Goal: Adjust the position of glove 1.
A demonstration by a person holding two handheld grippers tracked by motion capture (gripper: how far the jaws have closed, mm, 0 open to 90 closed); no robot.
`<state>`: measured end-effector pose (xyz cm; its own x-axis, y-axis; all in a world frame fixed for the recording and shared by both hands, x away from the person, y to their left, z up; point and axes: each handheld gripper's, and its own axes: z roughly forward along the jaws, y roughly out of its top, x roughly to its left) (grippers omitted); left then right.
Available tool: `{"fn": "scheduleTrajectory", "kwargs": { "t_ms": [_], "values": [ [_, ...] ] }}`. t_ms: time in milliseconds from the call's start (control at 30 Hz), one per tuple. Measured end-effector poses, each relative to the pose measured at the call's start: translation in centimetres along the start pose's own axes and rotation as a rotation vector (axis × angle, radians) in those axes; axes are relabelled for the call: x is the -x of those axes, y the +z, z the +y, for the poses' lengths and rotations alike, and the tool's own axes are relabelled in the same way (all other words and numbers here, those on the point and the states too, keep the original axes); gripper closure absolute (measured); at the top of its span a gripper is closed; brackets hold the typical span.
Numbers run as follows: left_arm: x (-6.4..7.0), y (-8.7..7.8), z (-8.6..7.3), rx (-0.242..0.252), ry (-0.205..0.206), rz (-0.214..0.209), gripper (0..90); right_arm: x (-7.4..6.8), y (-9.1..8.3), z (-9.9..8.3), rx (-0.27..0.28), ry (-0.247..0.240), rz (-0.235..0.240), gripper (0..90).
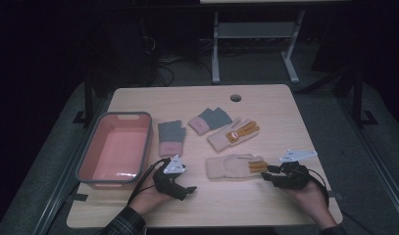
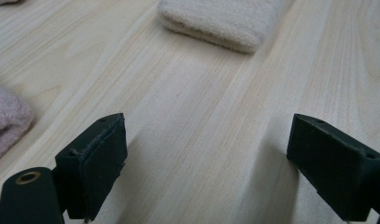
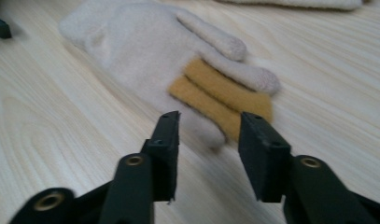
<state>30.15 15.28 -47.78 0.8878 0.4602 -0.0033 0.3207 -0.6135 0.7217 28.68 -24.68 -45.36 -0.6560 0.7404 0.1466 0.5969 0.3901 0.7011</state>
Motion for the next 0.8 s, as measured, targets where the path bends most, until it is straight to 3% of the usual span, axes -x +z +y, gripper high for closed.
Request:
{"fn": "scheduleTrajectory", "kwargs": {
  "t_ms": [100,233,300,800],
  "values": [
    [0.0,0.0,0.0,-0.002,0.002,0.001,11.3,-0.1,0.0,0.2,0.006,0.0,0.012,68.7],
    [0.0,0.0,0.0,0.001,0.002,-0.001,11.3,-0.2,0.2,1.3,0.026,-0.011,0.027,86.1],
    [0.0,0.0,0.0,0.0,0.002,-0.002,11.3,-0.2,0.4,1.7,0.021,-0.003,0.031,88.9],
    [0.2,-0.4,-0.3,-0.006,0.014,-0.011,11.4,-0.8,2.7,4.5,0.041,-0.056,0.084,90.0]
  ]
}}
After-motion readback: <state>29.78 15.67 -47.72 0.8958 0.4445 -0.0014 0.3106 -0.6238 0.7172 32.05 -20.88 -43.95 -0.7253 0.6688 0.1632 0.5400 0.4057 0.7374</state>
